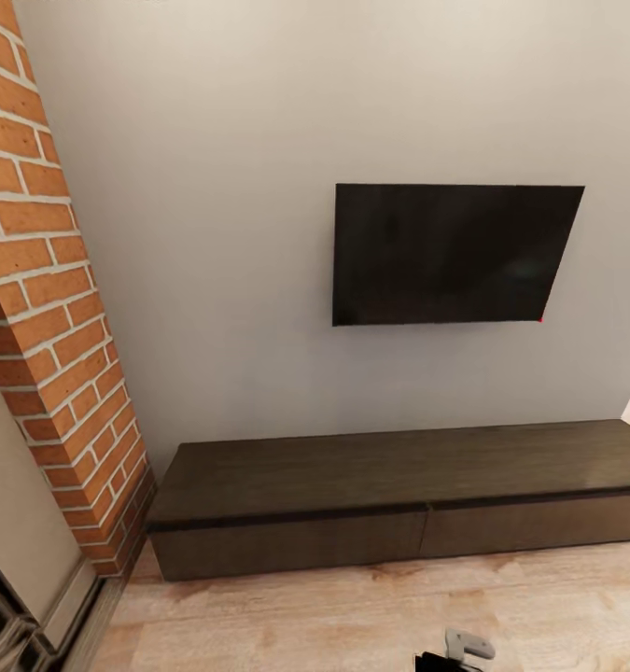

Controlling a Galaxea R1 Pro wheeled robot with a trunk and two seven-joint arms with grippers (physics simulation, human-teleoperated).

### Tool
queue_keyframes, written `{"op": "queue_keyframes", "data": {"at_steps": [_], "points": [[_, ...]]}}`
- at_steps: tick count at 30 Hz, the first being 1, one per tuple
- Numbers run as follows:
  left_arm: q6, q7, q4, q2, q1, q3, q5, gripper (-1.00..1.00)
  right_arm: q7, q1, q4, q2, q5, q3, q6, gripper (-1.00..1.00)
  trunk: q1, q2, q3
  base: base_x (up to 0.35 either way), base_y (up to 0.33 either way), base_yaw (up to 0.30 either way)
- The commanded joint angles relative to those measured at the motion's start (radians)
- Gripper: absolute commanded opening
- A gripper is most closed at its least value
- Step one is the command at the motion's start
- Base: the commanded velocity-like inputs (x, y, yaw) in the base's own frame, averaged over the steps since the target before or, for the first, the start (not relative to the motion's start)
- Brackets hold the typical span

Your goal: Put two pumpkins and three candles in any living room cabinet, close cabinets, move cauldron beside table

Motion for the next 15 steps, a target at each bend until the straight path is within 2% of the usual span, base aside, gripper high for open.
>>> {"op": "queue_keyframes", "data": {"at_steps": [1,5,15], "points": [[-0.012,-0.017,0.006,0.000,0.018,-0.013,0.008,1.00,-0.005,0.007,-0.001,0.000,-0.010,0.009,-0.026,1.00,-0.004,0.007,0.002,0.000,0.000,0.000],[-0.066,-0.053,0.019,-0.002,0.083,-0.025,-0.002,1.00,-0.006,0.028,0.008,0.000,-0.013,0.009,-0.114,1.00,-0.019,0.035,0.015,0.000,0.000,0.000],[-0.175,-0.069,0.022,-0.020,0.198,-0.029,-0.024,1.00,-0.006,0.084,0.048,0.000,-0.016,0.009,-0.143,1.00,-0.019,0.035,0.015,0.000,0.000,0.000]]}}
